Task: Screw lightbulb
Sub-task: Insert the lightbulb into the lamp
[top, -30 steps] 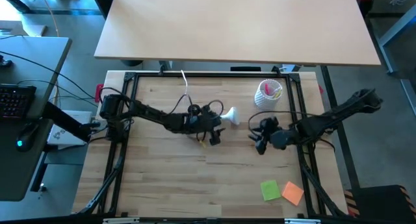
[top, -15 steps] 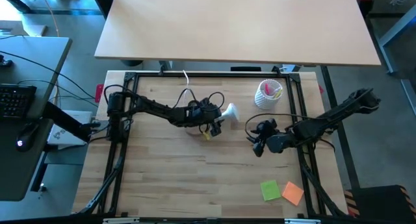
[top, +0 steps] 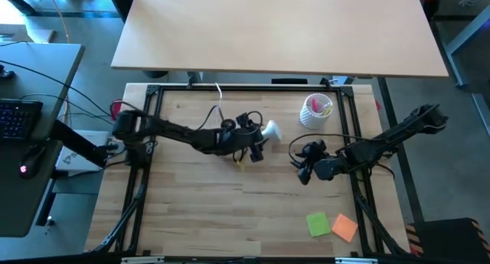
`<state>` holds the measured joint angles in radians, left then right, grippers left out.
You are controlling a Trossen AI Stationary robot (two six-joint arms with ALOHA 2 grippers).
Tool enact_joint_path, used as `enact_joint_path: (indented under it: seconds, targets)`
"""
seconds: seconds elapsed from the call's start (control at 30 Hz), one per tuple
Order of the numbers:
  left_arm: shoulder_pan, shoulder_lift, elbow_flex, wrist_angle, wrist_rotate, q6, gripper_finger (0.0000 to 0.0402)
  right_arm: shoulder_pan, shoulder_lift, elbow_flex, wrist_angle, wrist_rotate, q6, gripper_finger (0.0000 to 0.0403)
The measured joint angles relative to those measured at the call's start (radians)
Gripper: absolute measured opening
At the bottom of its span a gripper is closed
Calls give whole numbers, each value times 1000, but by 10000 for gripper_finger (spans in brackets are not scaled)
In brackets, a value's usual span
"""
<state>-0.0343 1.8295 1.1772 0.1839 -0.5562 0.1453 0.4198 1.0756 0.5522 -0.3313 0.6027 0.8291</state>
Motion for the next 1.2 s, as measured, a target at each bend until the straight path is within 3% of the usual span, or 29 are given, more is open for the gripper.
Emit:
enact_joint_path:
  seconds: [0.2, 0.33, 0.43, 0.53, 0.67, 0.83, 1.2]
  targets:
    - [-108, -63, 41, -24, -44, -49, 257, 0, 0, 0, 3, 0, -2, 187]
    - [-180, 13, 39, -20, -44, -208, 257, 0, 0, 0, 7, 16, -21, 187]
    - [-210, 130, 75, -40, -215, -324, 255, 0, 0, 0, 7, 56, -26, 187]
    - [-185, 219, 202, -240, -300, -386, 249, 0, 0, 0, 9, 75, -26, 187]
    - [-113, 320, 411, -520, -143, -448, 246, 0, 0, 0, 10, 75, -45, 187]
    - [-19, 404, 587, -719, 3, -458, 248, 0, 0, 0, 8, 80, -52, 187]
    - [105, 424, 618, -833, 159, -527, 249, 0, 0, 0, 8, 83, -81, 188]
